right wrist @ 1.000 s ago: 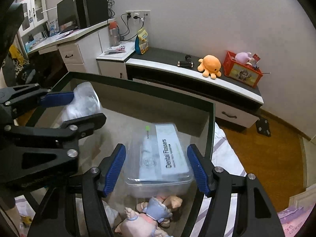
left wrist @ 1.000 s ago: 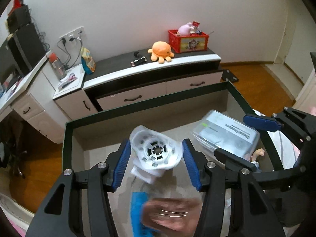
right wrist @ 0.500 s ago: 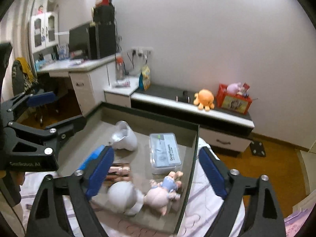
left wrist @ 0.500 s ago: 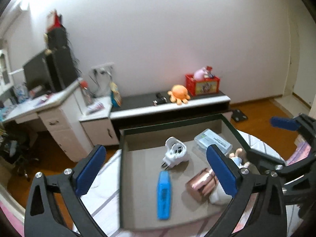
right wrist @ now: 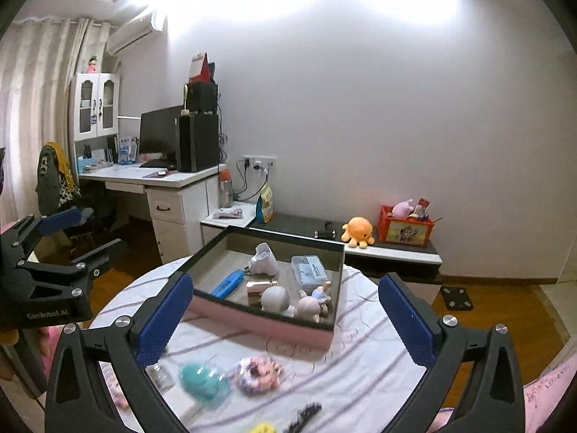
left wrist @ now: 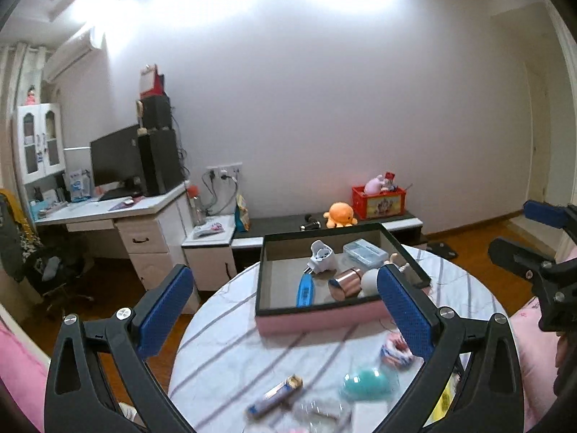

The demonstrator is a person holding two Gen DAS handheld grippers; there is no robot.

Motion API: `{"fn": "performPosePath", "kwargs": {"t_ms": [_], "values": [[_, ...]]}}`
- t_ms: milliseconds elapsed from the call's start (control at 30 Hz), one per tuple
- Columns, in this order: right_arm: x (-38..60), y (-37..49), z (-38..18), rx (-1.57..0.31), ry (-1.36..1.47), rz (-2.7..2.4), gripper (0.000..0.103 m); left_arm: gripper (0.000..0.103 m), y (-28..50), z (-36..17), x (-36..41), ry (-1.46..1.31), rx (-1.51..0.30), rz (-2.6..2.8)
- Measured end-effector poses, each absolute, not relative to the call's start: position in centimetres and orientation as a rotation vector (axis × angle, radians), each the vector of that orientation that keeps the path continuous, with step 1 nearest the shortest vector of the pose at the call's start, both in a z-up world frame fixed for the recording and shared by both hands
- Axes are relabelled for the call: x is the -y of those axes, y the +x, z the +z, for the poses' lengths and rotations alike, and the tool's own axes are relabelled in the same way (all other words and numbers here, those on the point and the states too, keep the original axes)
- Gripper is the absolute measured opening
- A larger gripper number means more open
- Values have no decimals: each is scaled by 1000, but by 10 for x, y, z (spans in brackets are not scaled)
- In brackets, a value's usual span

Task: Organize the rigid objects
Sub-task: 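Withdraw both grippers from the pink box back over the bed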

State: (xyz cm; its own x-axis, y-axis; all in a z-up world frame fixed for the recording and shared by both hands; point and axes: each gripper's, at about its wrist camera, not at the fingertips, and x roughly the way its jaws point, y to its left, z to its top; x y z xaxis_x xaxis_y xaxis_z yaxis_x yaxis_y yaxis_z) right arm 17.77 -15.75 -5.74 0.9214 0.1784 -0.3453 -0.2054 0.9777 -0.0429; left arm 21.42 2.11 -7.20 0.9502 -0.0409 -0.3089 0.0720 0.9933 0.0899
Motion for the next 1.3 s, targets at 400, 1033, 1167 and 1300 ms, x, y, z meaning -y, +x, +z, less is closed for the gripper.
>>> {"fn": "performPosePath", "kwargs": {"t_ms": [400, 1033, 1167, 1300], "values": [[166, 80, -72, -205, -27, 105, 103, 103, 130, -88, -20, 112, -226, -22], [181, 85, -132, -400, -17, 18, 103, 103, 141, -148, -36, 100, -418, -33], [186, 105, -168, -518, -28, -6, 103, 103, 153, -176, -37, 108, -510, -40], [192, 120, -200, -614, -38, -26, 103, 103, 161, -189, -27, 117, -550, -78]]}}
